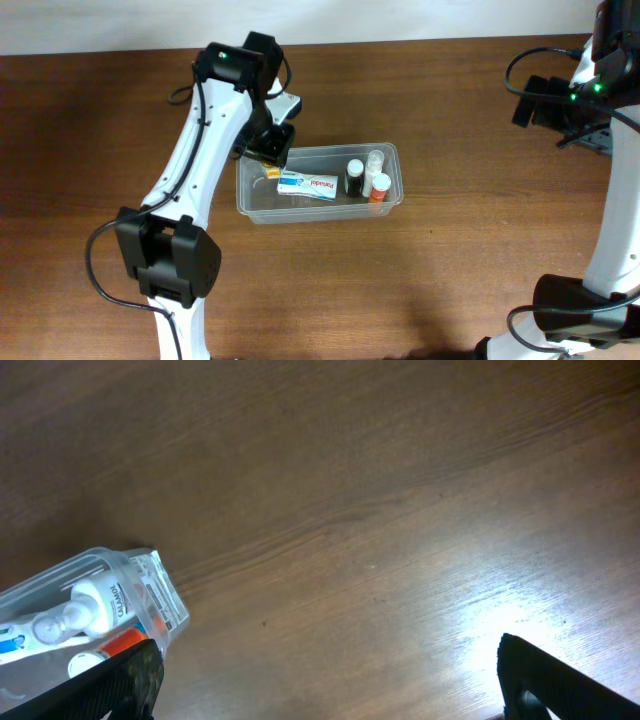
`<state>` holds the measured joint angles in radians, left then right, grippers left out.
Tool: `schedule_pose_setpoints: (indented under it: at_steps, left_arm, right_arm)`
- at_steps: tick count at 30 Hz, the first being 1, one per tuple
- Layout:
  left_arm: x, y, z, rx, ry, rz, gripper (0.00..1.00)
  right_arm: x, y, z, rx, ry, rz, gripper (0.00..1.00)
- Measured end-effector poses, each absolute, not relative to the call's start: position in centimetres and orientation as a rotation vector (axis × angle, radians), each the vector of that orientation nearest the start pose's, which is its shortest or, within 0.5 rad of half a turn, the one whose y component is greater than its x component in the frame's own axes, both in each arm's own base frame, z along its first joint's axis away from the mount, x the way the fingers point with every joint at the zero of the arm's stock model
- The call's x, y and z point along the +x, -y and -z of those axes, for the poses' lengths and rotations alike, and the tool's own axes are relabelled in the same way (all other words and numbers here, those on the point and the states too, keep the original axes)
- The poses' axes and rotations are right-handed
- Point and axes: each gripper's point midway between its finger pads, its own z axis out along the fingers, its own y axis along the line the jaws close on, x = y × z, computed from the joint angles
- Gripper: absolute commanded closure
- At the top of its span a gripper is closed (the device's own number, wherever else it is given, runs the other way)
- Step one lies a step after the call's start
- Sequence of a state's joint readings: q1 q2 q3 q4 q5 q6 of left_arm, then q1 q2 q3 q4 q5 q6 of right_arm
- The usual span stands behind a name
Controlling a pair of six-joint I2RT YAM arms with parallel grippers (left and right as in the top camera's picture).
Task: Pack container
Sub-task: 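Lower gold jar into container's left end and release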
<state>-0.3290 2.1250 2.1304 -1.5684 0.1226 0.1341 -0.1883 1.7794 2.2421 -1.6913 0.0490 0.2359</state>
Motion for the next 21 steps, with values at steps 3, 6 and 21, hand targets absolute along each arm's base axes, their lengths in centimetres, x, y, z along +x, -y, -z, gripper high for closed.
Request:
schedule_pose_setpoints:
  at_steps: [3,6,21]
  left_arm:
    - [37.5,14.5,-13.5,0.702,-3.092,0.147,0.56]
    - [37.4,14.1,-11.4,0.688,-3.118,0.113,0.55]
    - [37.7,12.9,-5.8,0.49,-3.146,-0.003,0.55]
  right_arm:
    - [34.2,7.4,-30.3,0.6,-2.733,0.057,0.02]
    - [34.2,7.4,-30.3,0.601,-2.732,0.057,0.02]
    - [34.2,7.4,-30.3,0.601,-2.733,0.057,0.02]
